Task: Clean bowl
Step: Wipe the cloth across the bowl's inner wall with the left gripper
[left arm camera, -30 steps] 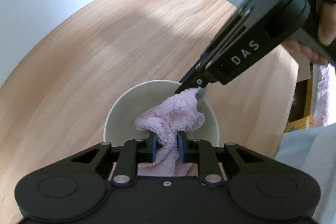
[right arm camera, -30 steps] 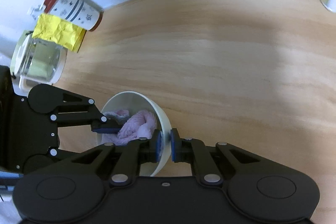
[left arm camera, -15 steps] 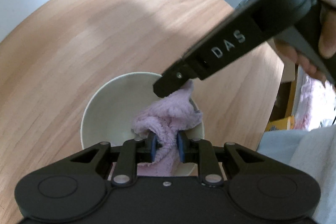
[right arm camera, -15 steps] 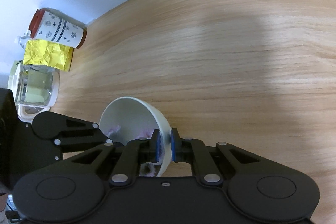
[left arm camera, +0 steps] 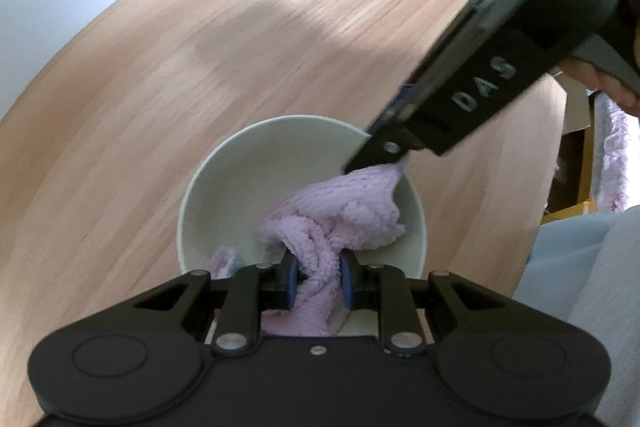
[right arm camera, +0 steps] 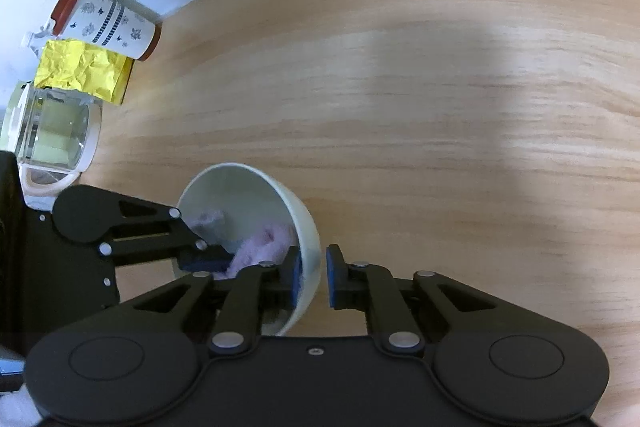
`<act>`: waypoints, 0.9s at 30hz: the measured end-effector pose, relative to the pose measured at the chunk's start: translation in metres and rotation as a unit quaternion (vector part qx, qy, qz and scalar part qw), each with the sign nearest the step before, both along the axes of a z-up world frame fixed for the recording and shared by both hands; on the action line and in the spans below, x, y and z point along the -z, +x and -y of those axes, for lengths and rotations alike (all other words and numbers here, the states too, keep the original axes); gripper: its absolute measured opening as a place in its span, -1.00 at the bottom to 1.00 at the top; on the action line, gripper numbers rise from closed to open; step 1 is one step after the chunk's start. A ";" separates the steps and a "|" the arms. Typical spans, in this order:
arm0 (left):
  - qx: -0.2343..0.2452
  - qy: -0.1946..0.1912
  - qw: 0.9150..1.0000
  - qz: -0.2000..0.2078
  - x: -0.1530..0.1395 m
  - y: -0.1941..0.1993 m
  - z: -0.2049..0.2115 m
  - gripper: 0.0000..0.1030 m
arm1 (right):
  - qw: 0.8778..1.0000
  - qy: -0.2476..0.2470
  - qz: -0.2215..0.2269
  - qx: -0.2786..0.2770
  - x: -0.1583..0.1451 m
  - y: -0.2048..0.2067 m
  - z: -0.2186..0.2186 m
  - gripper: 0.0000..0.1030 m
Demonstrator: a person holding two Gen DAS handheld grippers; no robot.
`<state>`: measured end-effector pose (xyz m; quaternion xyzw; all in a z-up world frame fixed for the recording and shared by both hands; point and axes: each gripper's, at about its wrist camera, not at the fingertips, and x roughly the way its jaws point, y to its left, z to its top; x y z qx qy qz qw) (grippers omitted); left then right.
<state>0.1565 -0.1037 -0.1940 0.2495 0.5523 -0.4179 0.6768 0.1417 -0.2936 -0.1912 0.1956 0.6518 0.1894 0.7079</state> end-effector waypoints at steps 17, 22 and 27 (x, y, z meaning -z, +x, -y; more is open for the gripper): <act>-0.011 0.018 0.998 0.059 -0.040 -0.005 -0.009 -0.63 | 1.000 0.001 -0.003 -0.001 -0.006 -0.027 -0.004 -0.64; -0.023 0.025 0.998 0.062 -0.028 -0.006 -0.004 -0.63 | 1.000 -0.002 0.001 -0.001 -0.006 -0.029 -0.010 -0.64; -0.028 0.020 0.998 0.052 -0.019 -0.003 -0.006 -0.63 | 1.000 -0.001 0.004 -0.001 -0.006 -0.031 -0.009 -0.64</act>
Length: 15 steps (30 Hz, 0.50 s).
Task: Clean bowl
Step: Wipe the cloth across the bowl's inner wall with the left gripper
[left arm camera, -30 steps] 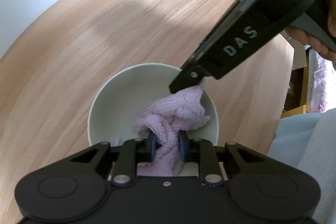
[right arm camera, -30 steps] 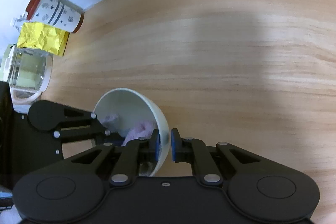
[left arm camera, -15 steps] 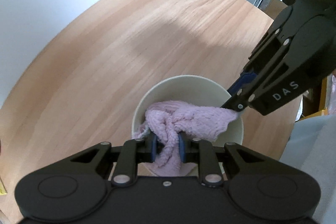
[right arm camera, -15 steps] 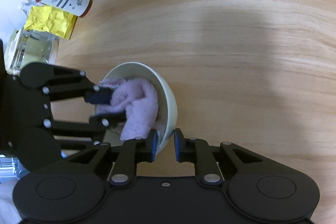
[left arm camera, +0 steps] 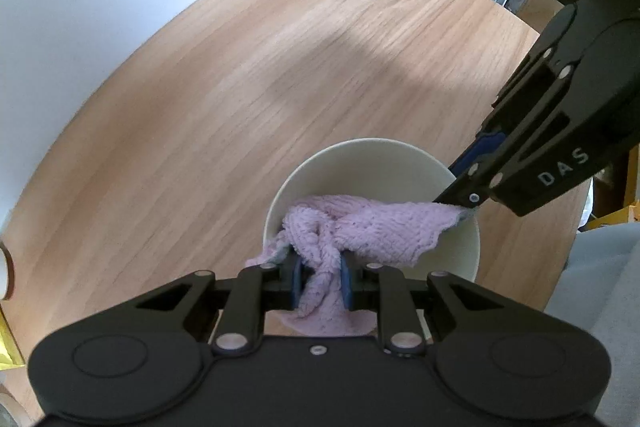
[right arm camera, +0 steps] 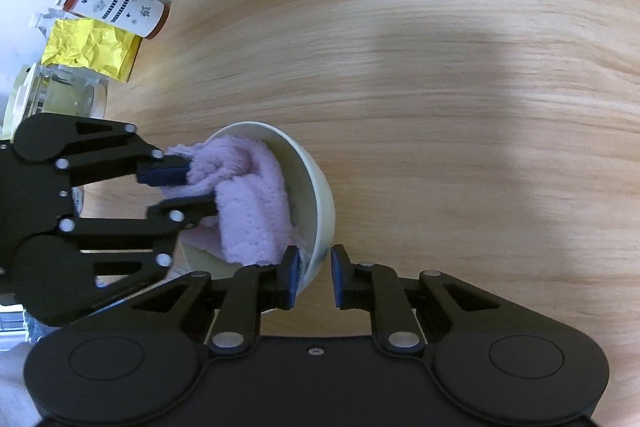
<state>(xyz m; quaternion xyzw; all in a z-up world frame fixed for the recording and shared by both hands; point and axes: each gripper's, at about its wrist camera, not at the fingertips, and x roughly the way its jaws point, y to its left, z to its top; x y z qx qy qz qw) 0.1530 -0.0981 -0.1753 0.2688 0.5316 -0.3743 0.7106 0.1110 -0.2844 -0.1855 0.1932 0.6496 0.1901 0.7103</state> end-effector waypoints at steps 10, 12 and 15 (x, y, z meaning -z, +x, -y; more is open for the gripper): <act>0.005 -0.009 1.000 -0.019 0.014 -0.002 0.005 -0.63 | 1.000 -0.005 0.000 -0.001 0.002 -0.003 -0.005 -0.57; 0.000 -0.015 1.000 -0.025 0.015 -0.001 0.004 -0.63 | 1.000 -0.010 0.010 -0.004 0.000 -0.004 -0.006 -0.56; -0.013 -0.026 0.999 -0.028 0.011 0.001 -0.001 -0.64 | 1.000 0.001 0.006 0.007 -0.003 -0.003 -0.002 -0.40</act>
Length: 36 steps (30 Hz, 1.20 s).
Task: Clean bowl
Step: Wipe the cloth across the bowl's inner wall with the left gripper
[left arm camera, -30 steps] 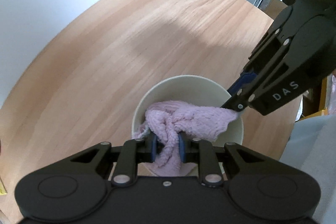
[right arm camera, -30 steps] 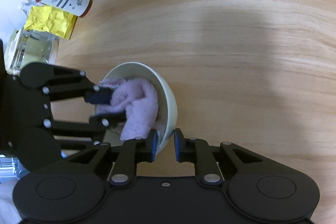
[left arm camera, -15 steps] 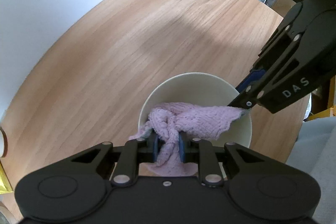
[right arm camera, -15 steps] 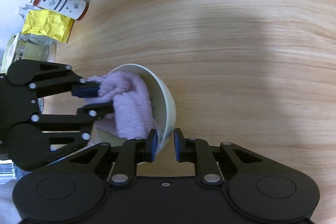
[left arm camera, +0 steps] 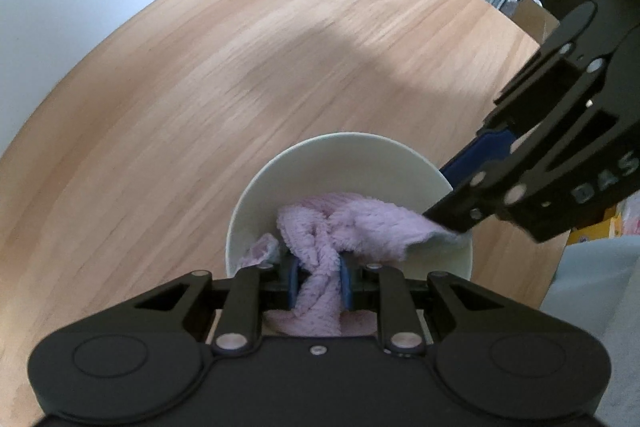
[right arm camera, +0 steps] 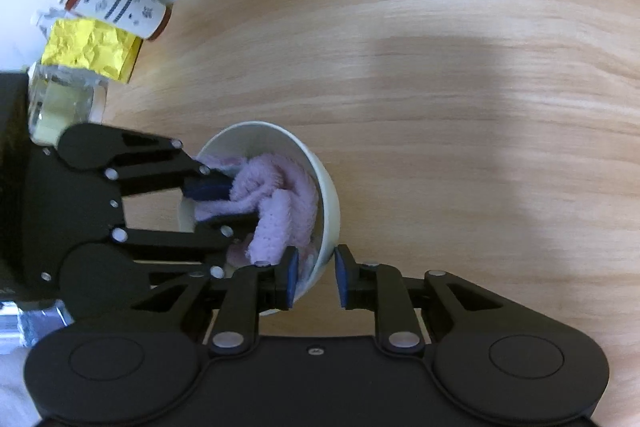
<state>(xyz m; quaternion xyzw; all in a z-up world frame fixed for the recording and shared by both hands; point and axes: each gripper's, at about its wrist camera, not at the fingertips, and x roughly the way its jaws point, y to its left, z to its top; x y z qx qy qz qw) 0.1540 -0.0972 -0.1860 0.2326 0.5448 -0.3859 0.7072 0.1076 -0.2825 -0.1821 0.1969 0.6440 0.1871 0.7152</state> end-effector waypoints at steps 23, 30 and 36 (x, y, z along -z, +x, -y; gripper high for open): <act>-0.084 -0.047 0.995 0.018 -0.023 0.011 0.000 -0.65 | 0.999 0.027 -0.004 0.030 0.006 -0.022 -0.003 -0.42; -0.089 -0.039 0.995 0.005 -0.007 0.015 0.004 -0.65 | 1.000 0.004 0.014 0.016 0.005 -0.021 -0.007 -0.43; -0.049 -0.029 0.998 -0.002 -0.003 0.016 0.013 -0.65 | 1.000 -0.005 0.013 0.020 0.008 -0.018 -0.010 -0.43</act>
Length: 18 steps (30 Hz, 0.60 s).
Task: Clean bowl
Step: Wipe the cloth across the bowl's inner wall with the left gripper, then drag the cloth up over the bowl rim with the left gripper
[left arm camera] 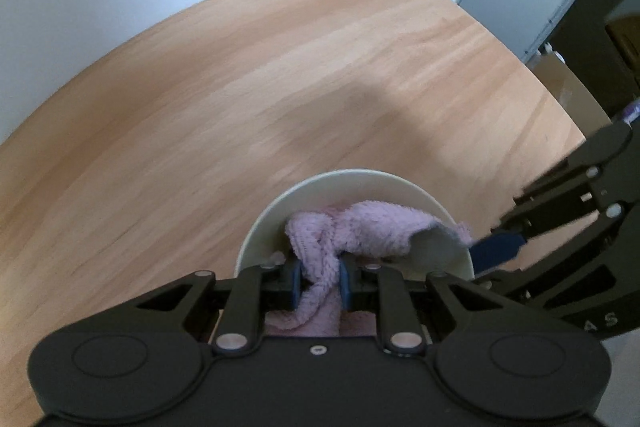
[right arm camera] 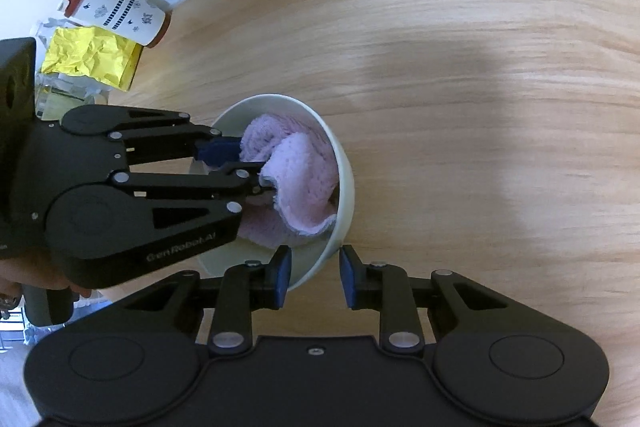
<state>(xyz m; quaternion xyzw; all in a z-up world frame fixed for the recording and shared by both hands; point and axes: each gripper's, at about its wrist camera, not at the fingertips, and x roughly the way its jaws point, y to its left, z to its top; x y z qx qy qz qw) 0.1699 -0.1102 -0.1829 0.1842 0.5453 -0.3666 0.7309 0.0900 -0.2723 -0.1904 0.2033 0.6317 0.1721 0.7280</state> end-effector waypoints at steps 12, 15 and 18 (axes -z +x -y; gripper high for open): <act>-0.009 -0.015 1.000 -0.009 -0.018 0.000 -0.002 -0.69 | 1.000 -0.017 0.004 0.002 0.001 0.000 -0.003 -0.47; -0.015 -0.029 0.999 0.001 -0.032 0.000 -0.003 -0.69 | 1.000 -0.024 0.010 -0.003 -0.001 0.000 -0.005 -0.47; -0.022 -0.045 0.999 0.012 -0.046 0.000 -0.004 -0.69 | 0.999 -0.031 0.018 -0.010 -0.003 -0.001 -0.005 -0.46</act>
